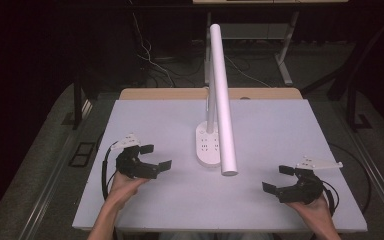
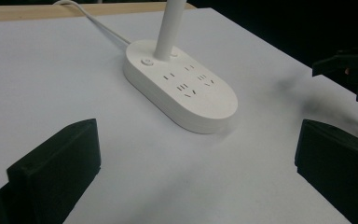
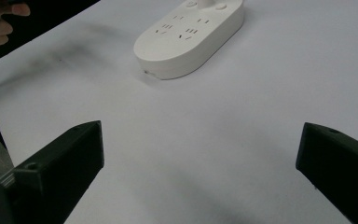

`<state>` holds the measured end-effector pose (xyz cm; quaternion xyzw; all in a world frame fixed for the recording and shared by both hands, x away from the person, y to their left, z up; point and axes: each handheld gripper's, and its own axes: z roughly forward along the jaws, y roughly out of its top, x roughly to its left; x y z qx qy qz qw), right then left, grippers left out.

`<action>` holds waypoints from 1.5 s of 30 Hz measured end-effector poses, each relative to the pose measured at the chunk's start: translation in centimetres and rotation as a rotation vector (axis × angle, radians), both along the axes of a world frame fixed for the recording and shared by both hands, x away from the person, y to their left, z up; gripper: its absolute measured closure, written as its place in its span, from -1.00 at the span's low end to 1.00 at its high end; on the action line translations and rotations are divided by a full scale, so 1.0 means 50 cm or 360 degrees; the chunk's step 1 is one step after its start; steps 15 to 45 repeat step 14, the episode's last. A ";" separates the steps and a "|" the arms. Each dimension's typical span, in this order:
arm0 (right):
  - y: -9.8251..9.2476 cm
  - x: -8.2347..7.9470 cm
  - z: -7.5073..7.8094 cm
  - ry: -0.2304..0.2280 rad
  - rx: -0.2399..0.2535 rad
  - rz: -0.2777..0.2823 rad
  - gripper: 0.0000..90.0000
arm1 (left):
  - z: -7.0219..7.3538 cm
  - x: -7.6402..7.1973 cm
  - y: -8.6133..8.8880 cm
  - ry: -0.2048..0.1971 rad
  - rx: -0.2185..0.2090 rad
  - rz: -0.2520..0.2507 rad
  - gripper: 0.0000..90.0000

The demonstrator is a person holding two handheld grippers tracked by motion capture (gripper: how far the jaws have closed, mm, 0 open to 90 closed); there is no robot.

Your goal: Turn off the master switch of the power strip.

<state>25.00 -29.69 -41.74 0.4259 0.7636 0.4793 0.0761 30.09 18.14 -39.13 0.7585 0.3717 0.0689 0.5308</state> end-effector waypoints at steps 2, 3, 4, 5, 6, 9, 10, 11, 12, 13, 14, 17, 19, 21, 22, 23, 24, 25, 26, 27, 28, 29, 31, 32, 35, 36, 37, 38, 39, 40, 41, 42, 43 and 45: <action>0.001 0.000 0.000 -0.0001 0.0001 0.0004 -1.00 | -0.006 -0.012 0.000 -0.0002 0.0004 0.0002 -1.00; 0.001 0.000 0.000 -0.0002 -0.0001 0.0009 -1.00 | -0.009 -0.017 -0.002 -0.0010 0.0009 0.0001 -1.00; 0.002 0.000 0.000 0.0007 0.0000 0.0009 -1.00 | -0.012 -0.022 -0.003 -0.0009 0.0009 -0.0004 -1.00; 0.002 0.000 0.000 0.0007 0.0001 0.0009 -1.00 | -0.015 -0.026 -0.004 -0.0008 0.0011 -0.0007 -1.00; 0.002 0.000 0.000 0.0008 -0.0001 0.0009 -1.00 | -0.018 -0.030 -0.005 -0.0014 0.0015 -0.0007 -1.00; 0.002 0.000 0.000 0.0001 -0.0001 0.0008 -1.00 | -0.027 -0.041 -0.008 -0.0013 0.0018 -0.0004 -1.00; 0.001 -0.001 0.000 0.0004 0.0001 0.0007 -1.00 | -0.028 -0.044 -0.010 -0.0015 0.0036 -0.0006 -1.00; 0.001 -0.001 0.000 0.0005 0.0002 0.0007 -1.00 | -0.029 -0.046 -0.010 -0.0017 0.0043 -0.0011 -1.00; 0.002 -0.002 0.000 0.0010 0.0008 0.0005 -1.00 | -0.030 -0.049 -0.012 -0.0020 0.0034 -0.0004 -1.00; 0.002 -0.003 0.000 0.0007 0.0011 0.0005 -1.00 | -0.031 -0.051 -0.012 -0.0021 0.0037 -0.0009 -1.00; 0.003 -0.004 0.001 0.0011 0.0009 0.0011 -1.00 | -0.033 -0.053 -0.012 -0.0021 0.0032 -0.0004 -1.00; 0.003 -0.004 0.001 0.0011 0.0009 0.0011 -1.00 | -0.033 -0.053 -0.012 -0.0021 0.0032 -0.0004 -1.00; 0.003 -0.004 0.001 0.0011 0.0009 0.0011 -1.00 | -0.033 -0.053 -0.012 -0.0021 0.0032 -0.0004 -1.00; 0.003 -0.004 0.001 0.0011 0.0009 0.0011 -1.00 | -0.033 -0.053 -0.012 -0.0021 0.0032 -0.0004 -1.00; 0.003 -0.004 0.001 0.0011 0.0009 0.0011 -1.00 | -0.033 -0.053 -0.012 -0.0021 0.0032 -0.0004 -1.00; 0.003 -0.004 0.001 0.0011 0.0009 0.0011 -1.00 | -0.033 -0.053 -0.012 -0.0021 0.0032 -0.0004 -1.00; 0.003 -0.004 0.001 0.0011 0.0009 0.0011 -1.00 | -0.033 -0.053 -0.012 -0.0021 0.0032 -0.0004 -1.00; 0.003 -0.004 0.001 0.0011 0.0009 0.0011 -1.00 | -0.033 -0.053 -0.012 -0.0021 0.0032 -0.0004 -1.00; 0.003 -0.004 0.001 0.0011 0.0009 0.0011 -1.00 | -0.033 -0.053 -0.012 -0.0021 0.0032 -0.0004 -1.00; 0.003 -0.004 0.001 0.0011 0.0009 0.0011 -1.00 | -0.033 -0.053 -0.012 -0.0021 0.0032 -0.0004 -1.00; 0.003 -0.004 0.001 0.0011 0.0009 0.0011 -1.00 | -0.033 -0.053 -0.012 -0.0021 0.0032 -0.0004 -1.00; 0.003 -0.004 0.001 0.0011 0.0009 0.0011 -1.00 | -0.033 -0.053 -0.012 -0.0021 0.0032 -0.0004 -1.00; 0.003 -0.004 0.001 0.0011 0.0009 0.0011 -1.00 | -0.033 -0.053 -0.012 -0.0021 0.0032 -0.0004 -1.00; 0.003 -0.004 0.001 0.0011 0.0009 0.0011 -1.00 | -0.033 -0.053 -0.012 -0.0021 0.0032 -0.0004 -1.00; 0.003 -0.004 0.001 0.0011 0.0009 0.0011 -1.00 | -0.033 -0.053 -0.012 -0.0021 0.0032 -0.0004 -1.00; 0.003 -0.004 0.001 0.0011 0.0009 0.0011 -1.00 | -0.033 -0.053 -0.012 -0.0021 0.0032 -0.0004 -1.00; 0.003 -0.004 0.001 0.0011 0.0009 0.0011 -1.00 | -0.033 -0.053 -0.012 -0.0021 0.0032 -0.0004 -1.00; 0.003 -0.004 0.001 0.0011 0.0009 0.0011 -1.00 | -0.033 -0.053 -0.012 -0.0021 0.0032 -0.0004 -1.00; 0.003 -0.004 0.001 0.0011 0.0009 0.0011 -1.00 | -0.033 -0.053 -0.012 -0.0021 0.0032 -0.0004 -1.00; 0.003 -0.004 0.001 0.0011 0.0009 0.0011 -1.00 | -0.033 -0.053 -0.012 -0.0021 0.0032 -0.0004 -1.00; 0.003 -0.004 0.001 0.0011 0.0009 0.0011 -1.00 | -0.033 -0.053 -0.012 -0.0021 0.0032 -0.0004 -1.00; 0.003 -0.004 0.001 0.0011 0.0009 0.0011 -1.00 | -0.033 -0.053 -0.012 -0.0021 0.0032 -0.0004 -1.00; 0.003 -0.004 0.001 0.0011 0.0009 0.0011 -1.00 | -0.033 -0.053 -0.012 -0.0021 0.0032 -0.0004 -1.00; 0.003 -0.004 0.001 0.0011 0.0009 0.0011 -1.00 | -0.033 -0.053 -0.012 -0.0021 0.0032 -0.0004 -1.00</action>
